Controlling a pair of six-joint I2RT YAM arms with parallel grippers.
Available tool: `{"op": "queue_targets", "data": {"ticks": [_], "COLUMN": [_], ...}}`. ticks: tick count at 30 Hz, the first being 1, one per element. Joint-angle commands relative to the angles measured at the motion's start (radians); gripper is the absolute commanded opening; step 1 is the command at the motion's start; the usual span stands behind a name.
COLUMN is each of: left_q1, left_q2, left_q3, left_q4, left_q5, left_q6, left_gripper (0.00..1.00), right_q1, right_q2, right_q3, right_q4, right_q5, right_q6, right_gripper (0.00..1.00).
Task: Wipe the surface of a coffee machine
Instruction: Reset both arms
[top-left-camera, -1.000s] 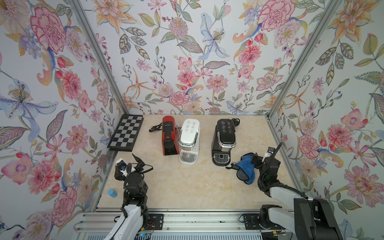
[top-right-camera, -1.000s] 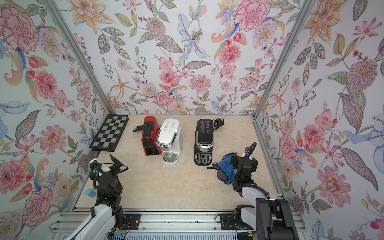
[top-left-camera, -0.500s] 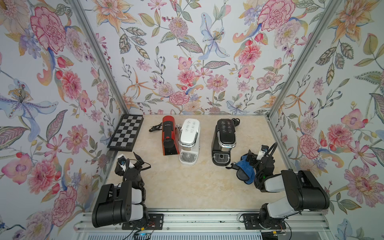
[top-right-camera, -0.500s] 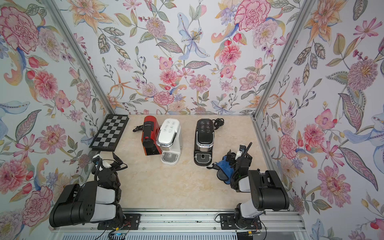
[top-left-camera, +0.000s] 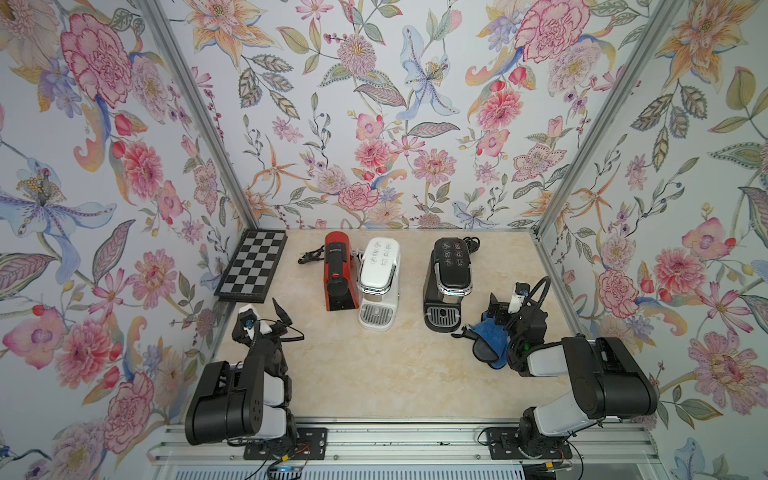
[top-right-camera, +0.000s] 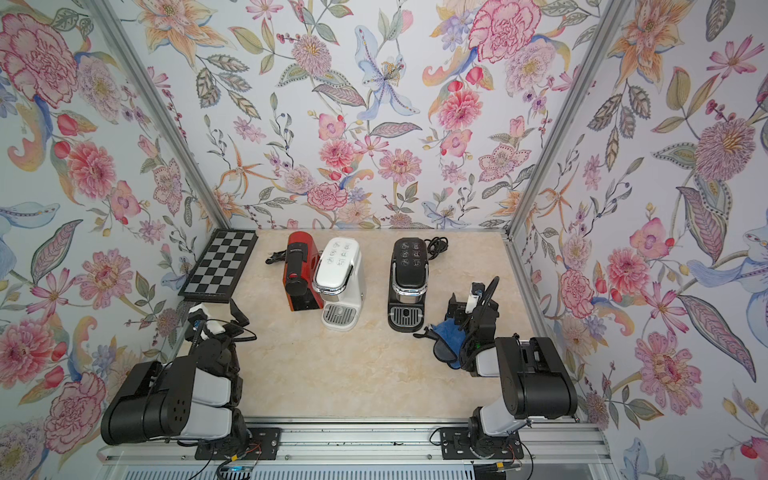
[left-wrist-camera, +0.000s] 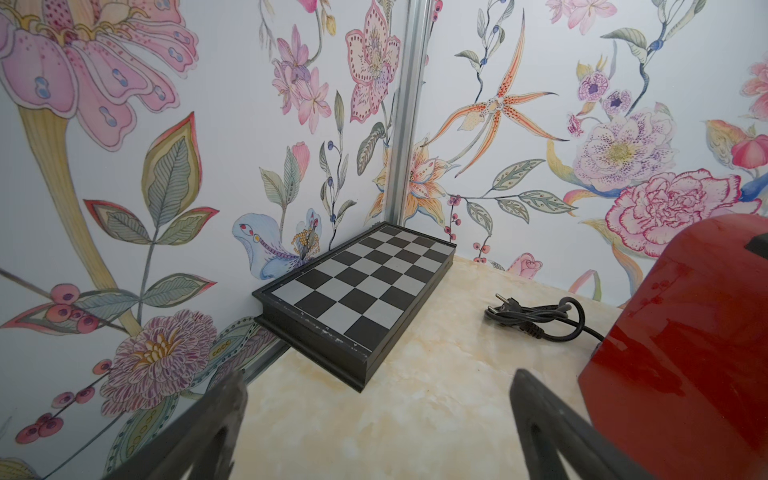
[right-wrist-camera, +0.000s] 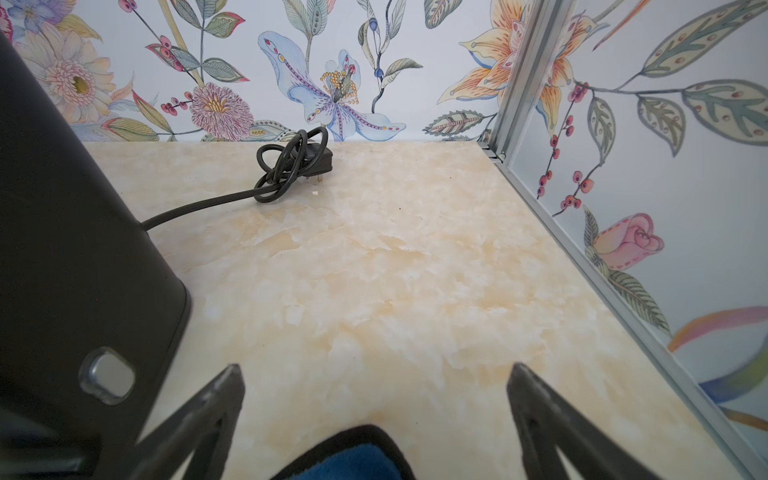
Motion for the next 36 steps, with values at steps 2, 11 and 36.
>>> {"op": "queue_targets", "data": {"ticks": [2, 11, 36], "left_q1": [-0.05, -0.141, -0.154], "left_q2": [0.004, 0.107, 0.119], "left_q3": [0.01, 0.169, 0.146], "left_q4": [0.021, -0.143, -0.133], "left_q5": [0.046, 0.029, 0.001], "left_q6": [0.105, 0.215, 0.224], "left_gripper": [0.99, 0.99, 0.99], "right_q1": [0.005, 0.008, 0.018], "right_q2": [0.0, 0.0, 0.0], "right_q3": [0.011, 0.011, 0.003], "right_q4": [0.004, 0.007, 0.016], "right_q5": [-0.013, -0.007, 0.009], "right_q6": [-0.018, -0.021, -0.028], "right_gripper": [1.0, 1.0, 1.0]}}
